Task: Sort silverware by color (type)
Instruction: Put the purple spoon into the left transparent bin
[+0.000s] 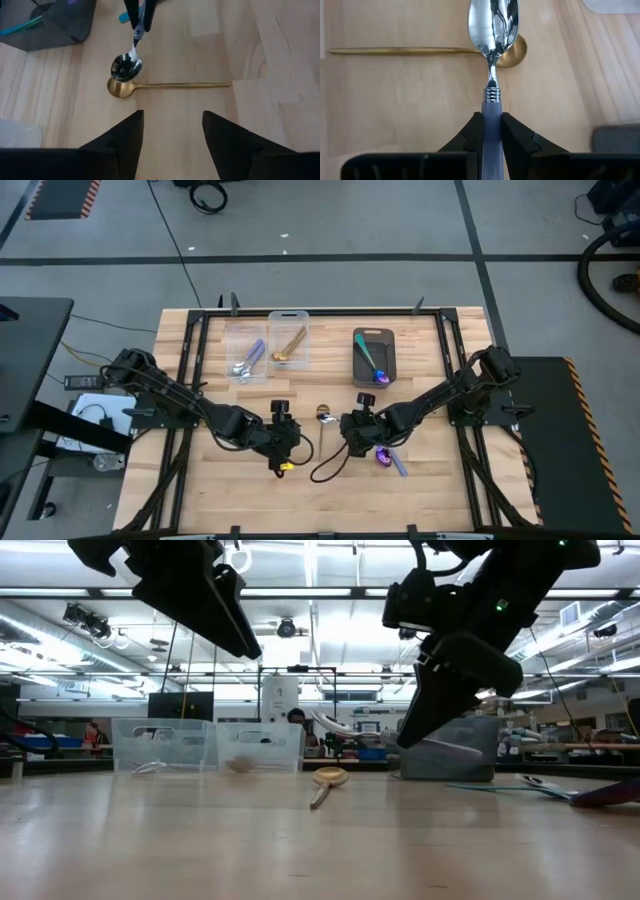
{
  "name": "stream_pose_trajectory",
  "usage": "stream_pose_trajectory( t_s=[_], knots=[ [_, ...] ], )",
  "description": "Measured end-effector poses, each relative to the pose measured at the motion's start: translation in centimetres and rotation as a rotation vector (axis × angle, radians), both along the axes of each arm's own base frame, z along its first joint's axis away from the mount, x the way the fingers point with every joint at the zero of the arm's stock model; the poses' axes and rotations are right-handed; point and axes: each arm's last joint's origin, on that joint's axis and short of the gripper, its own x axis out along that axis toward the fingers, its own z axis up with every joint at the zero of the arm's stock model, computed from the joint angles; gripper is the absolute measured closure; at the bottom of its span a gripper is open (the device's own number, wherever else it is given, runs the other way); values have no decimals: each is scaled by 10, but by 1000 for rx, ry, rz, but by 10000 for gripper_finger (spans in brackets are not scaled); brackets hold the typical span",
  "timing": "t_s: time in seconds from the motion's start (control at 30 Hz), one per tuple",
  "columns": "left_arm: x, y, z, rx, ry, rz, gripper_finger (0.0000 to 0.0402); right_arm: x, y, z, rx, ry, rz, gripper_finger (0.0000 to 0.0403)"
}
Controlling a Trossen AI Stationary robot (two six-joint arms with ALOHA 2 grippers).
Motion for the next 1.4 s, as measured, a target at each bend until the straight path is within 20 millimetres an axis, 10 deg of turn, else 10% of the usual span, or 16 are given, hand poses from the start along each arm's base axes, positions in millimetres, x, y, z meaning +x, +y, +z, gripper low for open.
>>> stream_pose_trajectory(
  t_s=[0.77, 1.4],
  knots=[
    [-30, 18, 36, 22, -20, 76, 196, -10, -34, 65, -44, -152, -2, 344],
    [-18, 7, 5, 208, 45, -41, 196, 3, -64, 44, 307, -348, 75, 343]
  ],
)
